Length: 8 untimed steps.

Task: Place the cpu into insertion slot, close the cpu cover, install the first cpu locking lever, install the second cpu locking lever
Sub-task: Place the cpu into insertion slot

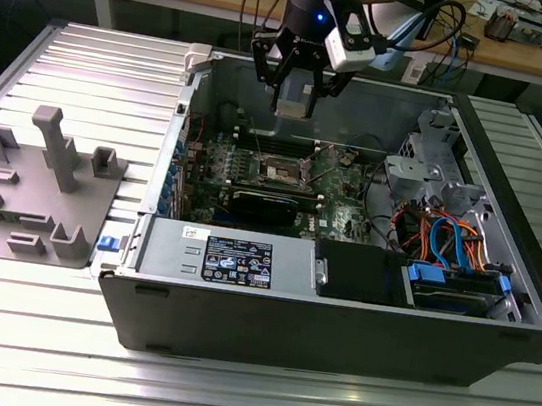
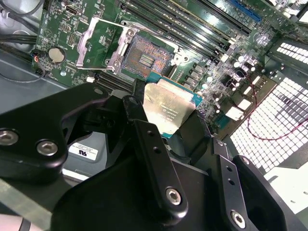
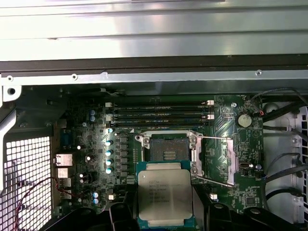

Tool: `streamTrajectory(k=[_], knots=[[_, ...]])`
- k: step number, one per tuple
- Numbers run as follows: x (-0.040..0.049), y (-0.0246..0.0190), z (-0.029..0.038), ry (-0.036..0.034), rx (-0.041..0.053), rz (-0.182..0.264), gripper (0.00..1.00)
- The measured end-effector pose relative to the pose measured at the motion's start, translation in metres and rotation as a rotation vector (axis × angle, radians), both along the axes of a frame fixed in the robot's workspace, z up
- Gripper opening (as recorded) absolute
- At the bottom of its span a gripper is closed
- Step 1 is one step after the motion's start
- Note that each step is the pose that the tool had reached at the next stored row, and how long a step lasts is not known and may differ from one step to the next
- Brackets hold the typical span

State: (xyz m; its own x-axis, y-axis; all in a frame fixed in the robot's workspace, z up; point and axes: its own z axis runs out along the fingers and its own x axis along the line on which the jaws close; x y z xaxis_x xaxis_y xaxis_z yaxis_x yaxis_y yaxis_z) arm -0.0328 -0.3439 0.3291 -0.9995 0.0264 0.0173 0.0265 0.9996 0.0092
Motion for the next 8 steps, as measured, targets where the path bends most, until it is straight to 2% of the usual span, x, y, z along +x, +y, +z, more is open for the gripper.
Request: streamTrajectory(k=[8], knots=[[0.0000,-0.0001,0.0000,0.0000,0.0000,-0.015,0.54]])
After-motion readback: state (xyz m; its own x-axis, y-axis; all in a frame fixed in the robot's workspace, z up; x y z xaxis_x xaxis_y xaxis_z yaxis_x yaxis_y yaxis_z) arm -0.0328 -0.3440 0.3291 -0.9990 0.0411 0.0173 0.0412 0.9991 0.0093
